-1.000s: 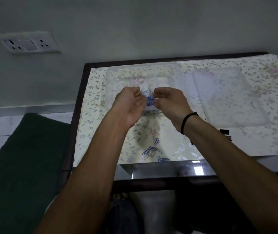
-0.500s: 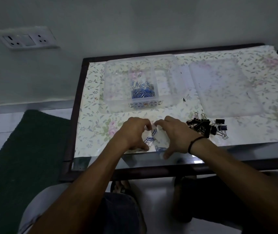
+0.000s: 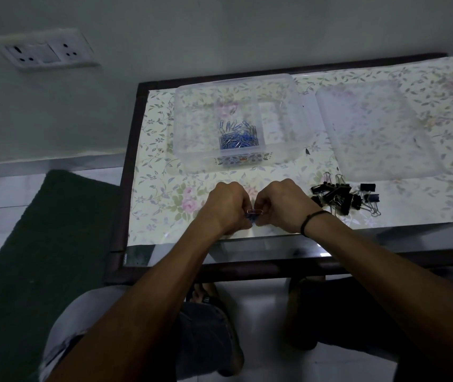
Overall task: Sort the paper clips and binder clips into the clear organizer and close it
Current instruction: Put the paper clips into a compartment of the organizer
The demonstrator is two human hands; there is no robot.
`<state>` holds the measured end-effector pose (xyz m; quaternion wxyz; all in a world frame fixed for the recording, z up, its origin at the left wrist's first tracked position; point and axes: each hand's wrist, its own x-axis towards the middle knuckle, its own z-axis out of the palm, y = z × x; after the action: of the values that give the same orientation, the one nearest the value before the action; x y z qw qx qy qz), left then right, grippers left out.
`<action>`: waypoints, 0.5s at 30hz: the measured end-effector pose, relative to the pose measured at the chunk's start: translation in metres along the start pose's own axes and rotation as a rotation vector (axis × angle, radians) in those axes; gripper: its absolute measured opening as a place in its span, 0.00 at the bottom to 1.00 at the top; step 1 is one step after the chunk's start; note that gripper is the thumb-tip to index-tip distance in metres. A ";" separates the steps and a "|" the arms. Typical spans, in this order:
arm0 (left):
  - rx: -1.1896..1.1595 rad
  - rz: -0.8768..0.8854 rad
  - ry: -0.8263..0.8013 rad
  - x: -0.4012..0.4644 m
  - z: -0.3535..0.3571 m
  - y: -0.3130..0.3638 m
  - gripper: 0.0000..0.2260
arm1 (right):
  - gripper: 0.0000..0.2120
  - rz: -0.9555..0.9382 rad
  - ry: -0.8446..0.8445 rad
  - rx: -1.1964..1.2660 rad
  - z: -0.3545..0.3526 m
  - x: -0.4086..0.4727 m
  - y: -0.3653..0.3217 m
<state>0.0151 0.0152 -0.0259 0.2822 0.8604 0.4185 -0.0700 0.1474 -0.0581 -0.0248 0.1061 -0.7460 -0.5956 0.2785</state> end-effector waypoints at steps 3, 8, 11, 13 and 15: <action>0.019 -0.018 0.005 0.002 0.004 0.001 0.08 | 0.08 0.010 -0.024 -0.029 0.000 0.000 -0.003; 0.047 -0.040 0.025 0.003 0.010 0.003 0.07 | 0.10 0.040 -0.097 -0.114 0.005 0.003 -0.008; 0.048 -0.051 0.022 0.004 0.011 0.001 0.06 | 0.10 0.046 -0.099 -0.150 0.009 0.004 -0.008; 0.008 -0.065 0.021 0.005 0.011 0.000 0.05 | 0.10 0.047 -0.084 -0.154 0.011 0.004 -0.007; -0.071 -0.072 0.012 0.006 0.010 -0.001 0.04 | 0.09 0.053 -0.066 -0.147 0.012 0.005 -0.005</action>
<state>0.0195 0.0143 -0.0369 0.3074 0.8347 0.4531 -0.0601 0.1370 -0.0543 -0.0334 0.0241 -0.7578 -0.5974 0.2613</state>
